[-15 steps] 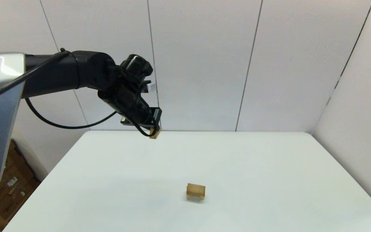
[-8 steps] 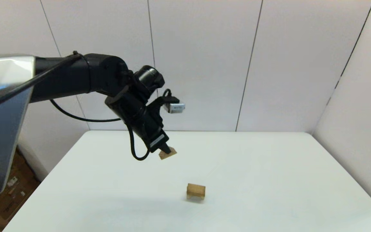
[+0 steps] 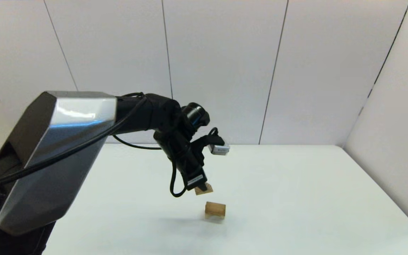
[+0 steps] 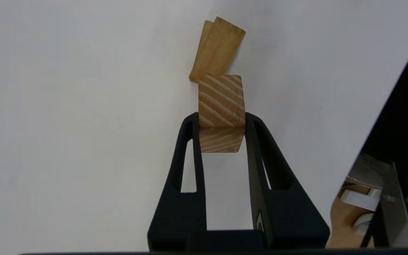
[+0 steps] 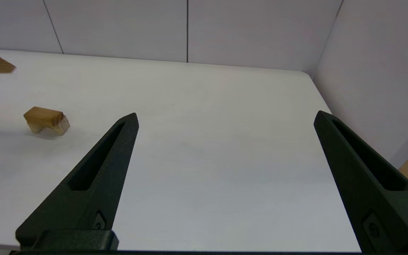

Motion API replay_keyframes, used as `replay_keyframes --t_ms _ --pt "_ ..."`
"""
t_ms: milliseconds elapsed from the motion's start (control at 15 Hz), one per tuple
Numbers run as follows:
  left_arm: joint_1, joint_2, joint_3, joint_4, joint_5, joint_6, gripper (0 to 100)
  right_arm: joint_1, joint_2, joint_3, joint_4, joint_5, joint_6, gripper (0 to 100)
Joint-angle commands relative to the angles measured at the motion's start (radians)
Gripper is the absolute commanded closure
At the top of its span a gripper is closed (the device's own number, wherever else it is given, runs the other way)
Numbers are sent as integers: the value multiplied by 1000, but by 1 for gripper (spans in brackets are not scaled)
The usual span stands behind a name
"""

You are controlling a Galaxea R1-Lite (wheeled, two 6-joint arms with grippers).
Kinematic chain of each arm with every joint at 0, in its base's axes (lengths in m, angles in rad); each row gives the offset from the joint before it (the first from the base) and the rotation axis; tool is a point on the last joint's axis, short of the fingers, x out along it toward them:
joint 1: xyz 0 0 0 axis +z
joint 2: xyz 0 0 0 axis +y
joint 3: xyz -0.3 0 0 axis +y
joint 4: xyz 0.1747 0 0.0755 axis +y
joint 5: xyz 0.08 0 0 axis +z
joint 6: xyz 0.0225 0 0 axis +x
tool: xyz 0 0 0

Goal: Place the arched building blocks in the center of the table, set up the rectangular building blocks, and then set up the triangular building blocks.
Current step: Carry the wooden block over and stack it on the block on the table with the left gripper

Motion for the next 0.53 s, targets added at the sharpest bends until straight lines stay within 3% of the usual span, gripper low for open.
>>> replay_keyframes --t_ms 67,533 --pt "-15 93 0 -51 -1 4 100 0 1 0 -1 0 -1 0" --pt "-32 156 2 -133 -3 4 100 0 1 0 -1 0 -1 0"
